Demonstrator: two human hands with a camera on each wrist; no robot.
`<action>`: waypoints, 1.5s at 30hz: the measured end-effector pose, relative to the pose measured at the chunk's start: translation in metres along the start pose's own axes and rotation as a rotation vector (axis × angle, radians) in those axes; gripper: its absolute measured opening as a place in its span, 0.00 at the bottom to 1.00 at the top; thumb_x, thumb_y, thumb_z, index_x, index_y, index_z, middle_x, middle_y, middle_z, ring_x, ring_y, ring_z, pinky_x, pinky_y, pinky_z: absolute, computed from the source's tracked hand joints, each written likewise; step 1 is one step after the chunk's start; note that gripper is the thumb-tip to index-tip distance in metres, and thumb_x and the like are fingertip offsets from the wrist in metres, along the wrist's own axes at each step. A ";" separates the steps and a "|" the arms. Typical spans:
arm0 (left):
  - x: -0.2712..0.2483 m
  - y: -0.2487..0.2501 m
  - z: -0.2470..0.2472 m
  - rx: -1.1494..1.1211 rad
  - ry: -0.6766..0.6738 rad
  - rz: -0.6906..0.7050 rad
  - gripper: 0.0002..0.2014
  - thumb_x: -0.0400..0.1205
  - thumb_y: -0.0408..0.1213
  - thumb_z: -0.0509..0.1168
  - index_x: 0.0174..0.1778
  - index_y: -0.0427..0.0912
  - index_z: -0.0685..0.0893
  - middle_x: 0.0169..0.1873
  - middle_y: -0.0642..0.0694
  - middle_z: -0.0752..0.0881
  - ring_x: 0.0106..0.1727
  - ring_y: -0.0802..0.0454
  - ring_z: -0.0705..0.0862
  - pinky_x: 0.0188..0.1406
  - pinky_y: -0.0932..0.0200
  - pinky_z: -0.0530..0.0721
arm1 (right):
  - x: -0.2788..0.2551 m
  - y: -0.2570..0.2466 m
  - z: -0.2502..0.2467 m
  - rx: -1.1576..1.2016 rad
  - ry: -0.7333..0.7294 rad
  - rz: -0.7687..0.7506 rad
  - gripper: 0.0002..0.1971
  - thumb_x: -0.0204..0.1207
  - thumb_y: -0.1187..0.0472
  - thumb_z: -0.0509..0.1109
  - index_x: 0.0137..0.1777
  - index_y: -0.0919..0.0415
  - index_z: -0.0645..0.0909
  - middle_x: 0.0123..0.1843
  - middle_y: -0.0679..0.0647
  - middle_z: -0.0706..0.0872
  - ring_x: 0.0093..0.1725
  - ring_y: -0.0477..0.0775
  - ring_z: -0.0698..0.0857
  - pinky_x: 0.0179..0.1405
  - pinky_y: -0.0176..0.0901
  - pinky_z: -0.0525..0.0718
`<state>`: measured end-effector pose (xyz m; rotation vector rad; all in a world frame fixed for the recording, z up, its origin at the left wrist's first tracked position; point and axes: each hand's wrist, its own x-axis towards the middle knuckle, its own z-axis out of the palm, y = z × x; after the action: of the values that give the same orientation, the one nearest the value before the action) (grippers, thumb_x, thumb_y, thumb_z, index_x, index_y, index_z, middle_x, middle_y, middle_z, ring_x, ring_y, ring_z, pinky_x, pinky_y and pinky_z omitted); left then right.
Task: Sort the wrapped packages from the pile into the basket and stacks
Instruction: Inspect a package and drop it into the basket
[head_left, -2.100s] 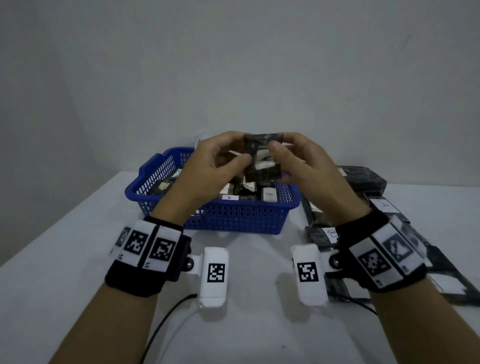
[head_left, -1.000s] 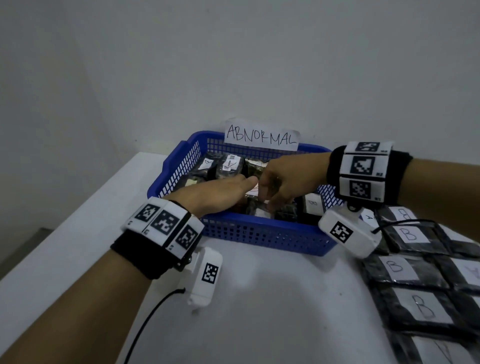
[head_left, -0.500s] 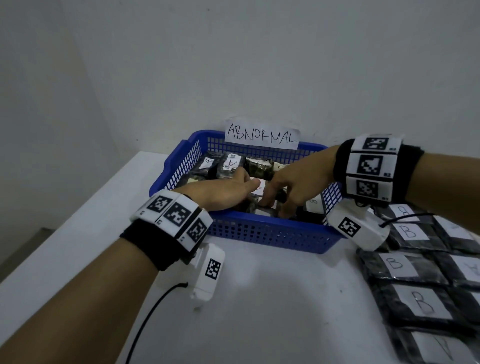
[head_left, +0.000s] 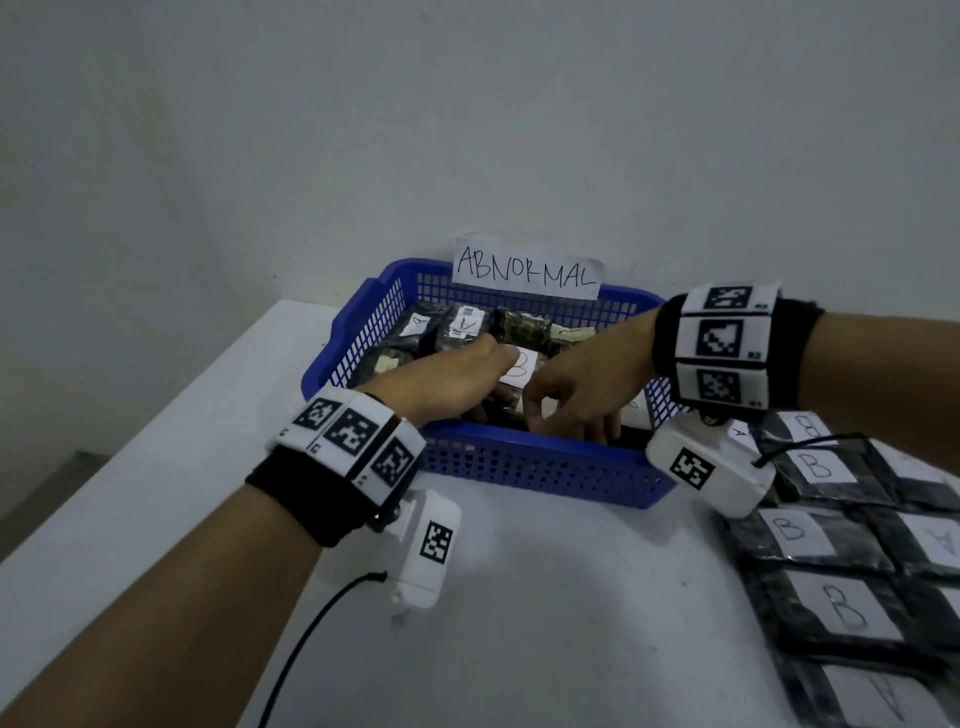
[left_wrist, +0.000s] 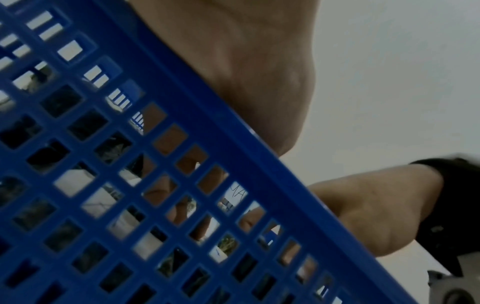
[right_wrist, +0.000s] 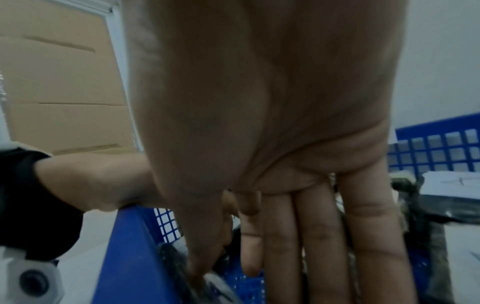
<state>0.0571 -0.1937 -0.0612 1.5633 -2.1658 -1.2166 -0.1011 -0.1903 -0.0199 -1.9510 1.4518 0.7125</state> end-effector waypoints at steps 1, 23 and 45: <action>0.000 0.000 0.000 -0.026 -0.002 -0.001 0.20 0.90 0.58 0.44 0.65 0.50 0.72 0.60 0.47 0.85 0.54 0.48 0.87 0.61 0.43 0.84 | 0.001 0.002 0.002 0.024 -0.007 -0.005 0.11 0.88 0.51 0.63 0.62 0.57 0.76 0.50 0.57 0.90 0.48 0.56 0.91 0.52 0.48 0.92; -0.008 0.001 -0.005 -0.015 -0.014 0.042 0.24 0.90 0.59 0.43 0.67 0.49 0.77 0.55 0.49 0.89 0.53 0.50 0.89 0.62 0.44 0.85 | 0.017 0.005 0.007 0.131 0.024 0.015 0.11 0.85 0.53 0.70 0.53 0.61 0.74 0.43 0.57 0.89 0.42 0.56 0.88 0.47 0.46 0.90; -0.015 0.002 -0.004 0.100 0.024 0.087 0.26 0.91 0.56 0.42 0.63 0.48 0.82 0.54 0.52 0.89 0.53 0.52 0.87 0.65 0.48 0.80 | -0.008 0.005 -0.010 -0.024 0.066 -0.036 0.16 0.88 0.62 0.62 0.70 0.48 0.81 0.53 0.49 0.89 0.45 0.53 0.88 0.52 0.50 0.89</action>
<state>0.0645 -0.1822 -0.0533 1.4952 -2.2855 -1.0737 -0.1077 -0.1939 -0.0081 -2.0309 1.4500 0.6576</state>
